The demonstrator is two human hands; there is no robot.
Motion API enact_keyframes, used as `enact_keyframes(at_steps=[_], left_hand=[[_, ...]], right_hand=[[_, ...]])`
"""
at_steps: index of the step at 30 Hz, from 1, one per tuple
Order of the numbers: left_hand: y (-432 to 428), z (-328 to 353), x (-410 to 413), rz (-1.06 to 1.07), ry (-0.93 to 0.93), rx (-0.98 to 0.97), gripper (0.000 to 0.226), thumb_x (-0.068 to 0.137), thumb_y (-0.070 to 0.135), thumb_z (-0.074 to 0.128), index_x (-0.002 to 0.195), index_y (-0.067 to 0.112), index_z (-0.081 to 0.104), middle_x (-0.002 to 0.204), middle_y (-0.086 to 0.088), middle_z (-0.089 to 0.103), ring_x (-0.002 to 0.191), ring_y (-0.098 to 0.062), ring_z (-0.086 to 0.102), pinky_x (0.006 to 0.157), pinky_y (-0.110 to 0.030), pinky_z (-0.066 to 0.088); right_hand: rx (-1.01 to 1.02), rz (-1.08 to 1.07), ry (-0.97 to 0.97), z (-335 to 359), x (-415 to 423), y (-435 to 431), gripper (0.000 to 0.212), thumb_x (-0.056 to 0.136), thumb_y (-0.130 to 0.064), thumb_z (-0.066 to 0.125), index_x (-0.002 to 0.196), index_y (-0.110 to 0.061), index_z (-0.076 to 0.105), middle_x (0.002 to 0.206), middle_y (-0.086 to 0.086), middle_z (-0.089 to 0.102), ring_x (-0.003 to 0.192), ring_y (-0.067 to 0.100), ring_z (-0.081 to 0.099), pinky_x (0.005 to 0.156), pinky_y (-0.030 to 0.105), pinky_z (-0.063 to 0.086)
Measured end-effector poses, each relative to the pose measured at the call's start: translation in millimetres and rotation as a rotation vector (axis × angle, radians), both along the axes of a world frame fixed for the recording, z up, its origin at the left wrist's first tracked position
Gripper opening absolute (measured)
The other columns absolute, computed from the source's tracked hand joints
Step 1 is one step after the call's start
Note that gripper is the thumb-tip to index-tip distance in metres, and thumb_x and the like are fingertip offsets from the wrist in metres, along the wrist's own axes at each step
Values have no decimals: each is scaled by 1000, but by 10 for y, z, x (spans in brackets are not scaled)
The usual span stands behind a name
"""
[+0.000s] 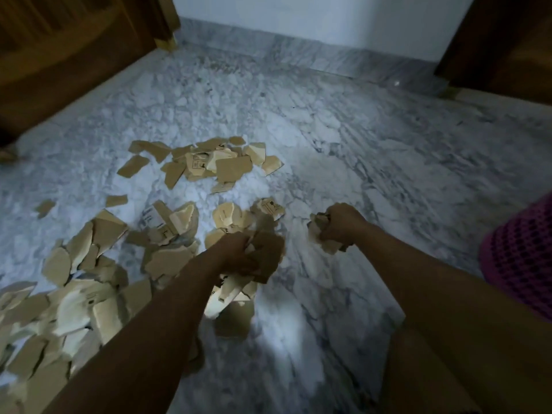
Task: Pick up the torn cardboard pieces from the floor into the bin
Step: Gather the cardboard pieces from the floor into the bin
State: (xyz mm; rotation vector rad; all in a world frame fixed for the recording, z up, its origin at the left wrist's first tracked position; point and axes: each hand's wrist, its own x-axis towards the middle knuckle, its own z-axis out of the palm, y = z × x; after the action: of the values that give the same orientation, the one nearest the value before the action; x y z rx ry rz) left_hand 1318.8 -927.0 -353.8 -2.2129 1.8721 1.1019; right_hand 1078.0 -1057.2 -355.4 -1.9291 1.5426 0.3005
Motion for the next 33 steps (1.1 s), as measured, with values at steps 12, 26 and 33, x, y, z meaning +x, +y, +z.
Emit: enact_keyframes(at_steps=[12, 26, 33], left_hand=[[-765, -1343, -365, -188, -290, 56, 90, 48, 46, 84, 124, 24, 43, 137, -10, 36, 121, -37, 42, 92, -46, 50], [-432, -990, -217, -34, -55, -69, 50, 66, 48, 78, 101, 21, 57, 100, -2, 67, 94, -23, 64, 67, -31, 46], [-72, -636, 630, 272, 188, -143, 83, 48, 57, 77, 125, 31, 59, 111, 10, 65, 103, -8, 58, 77, -23, 43]], right_hand=[[-55, -68, 67, -1214, -255, -788, 71, 75, -36, 80, 133, -19, 44, 140, 13, 29, 128, 38, 29, 95, 42, 44], [5, -84, -120, -916, 368, -637, 61, 60, -52, 88, 99, -15, 58, 91, 3, 59, 80, 20, 58, 52, 26, 41], [-51, 53, -35, -970, 1545, -655, 86, 68, -59, 79, 134, -15, 47, 137, 17, 40, 131, 40, 37, 97, 45, 44]])
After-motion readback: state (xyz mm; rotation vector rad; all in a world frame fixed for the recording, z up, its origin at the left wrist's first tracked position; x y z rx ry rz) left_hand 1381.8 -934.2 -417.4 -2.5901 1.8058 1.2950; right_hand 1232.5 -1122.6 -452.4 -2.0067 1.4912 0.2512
